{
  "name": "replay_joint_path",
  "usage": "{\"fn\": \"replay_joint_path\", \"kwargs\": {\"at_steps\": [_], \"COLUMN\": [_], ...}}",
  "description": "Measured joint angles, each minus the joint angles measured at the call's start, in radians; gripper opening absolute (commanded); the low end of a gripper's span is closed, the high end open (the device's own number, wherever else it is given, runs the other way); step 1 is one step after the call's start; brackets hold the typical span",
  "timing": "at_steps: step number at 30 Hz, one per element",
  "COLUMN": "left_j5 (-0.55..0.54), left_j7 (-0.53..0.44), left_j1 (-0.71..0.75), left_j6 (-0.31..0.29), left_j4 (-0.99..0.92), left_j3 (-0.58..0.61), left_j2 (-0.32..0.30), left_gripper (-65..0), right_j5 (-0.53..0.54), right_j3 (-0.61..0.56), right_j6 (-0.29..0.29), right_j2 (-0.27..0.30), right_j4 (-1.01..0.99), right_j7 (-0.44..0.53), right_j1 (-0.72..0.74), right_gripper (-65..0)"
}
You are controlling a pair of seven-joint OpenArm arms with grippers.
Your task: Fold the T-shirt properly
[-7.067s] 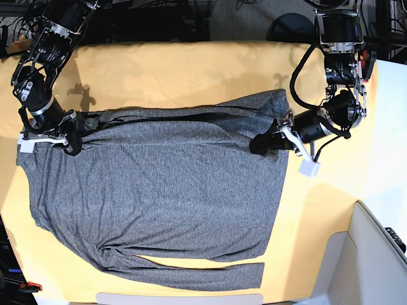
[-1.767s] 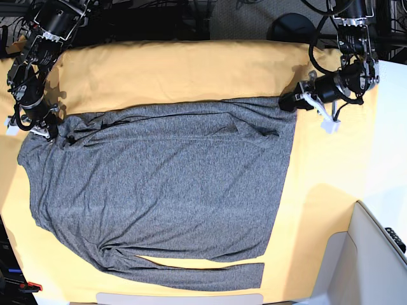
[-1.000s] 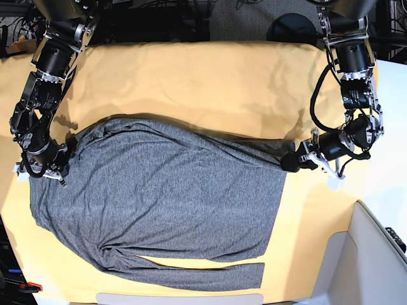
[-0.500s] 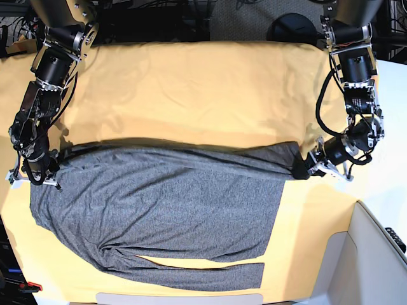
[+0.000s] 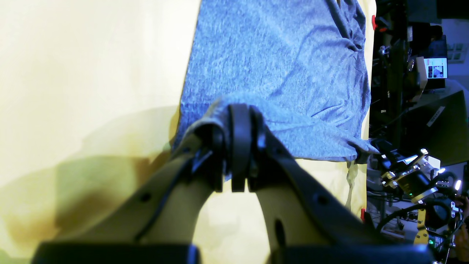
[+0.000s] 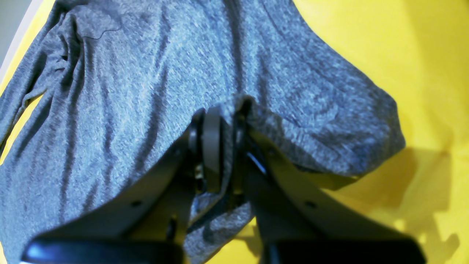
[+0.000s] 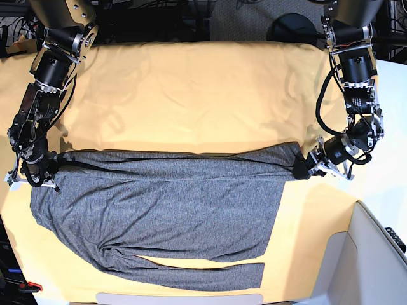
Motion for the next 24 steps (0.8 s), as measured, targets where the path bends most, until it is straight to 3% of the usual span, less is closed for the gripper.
{"fn": "replay_joint_path", "kwargs": {"at_steps": [5,8,11,18,24], "left_j5": [-0.001,0.000,0.000,0.000,0.000], "left_j7": [0.001,0.004,0.006,0.003,0.003], "left_j1": [0.000,0.000,0.000,0.000,0.003], "left_j6": [0.001,0.000,0.001,0.001,0.004], "left_j4": [0.000,0.000,0.000,0.001,0.002], "left_j3": [0.015,0.101,0.155,0.160,0.160], "left_j2": [-0.002,-0.013,-0.013,-0.022,-0.022], "left_gripper": [-41.9,-40.5,-40.6,-40.6,-40.6], "right_j5": [-0.001,0.000,0.000,0.045,0.219], "right_j3": [-0.003,-0.003,-0.003,0.005,0.148], "right_j6": [0.000,0.000,0.002,-0.008,-0.009], "right_j2": [0.001,0.003,0.015,0.068,0.013], "right_j4": [0.000,0.000,0.000,0.044,0.185], "right_j7": [0.000,-0.004,-0.005,-0.029,-0.109], "right_j1": [-0.002,-0.003,-0.003,-0.016,-0.146], "right_gripper": [-37.6,-27.0,-25.6,-25.6,-25.6]}}
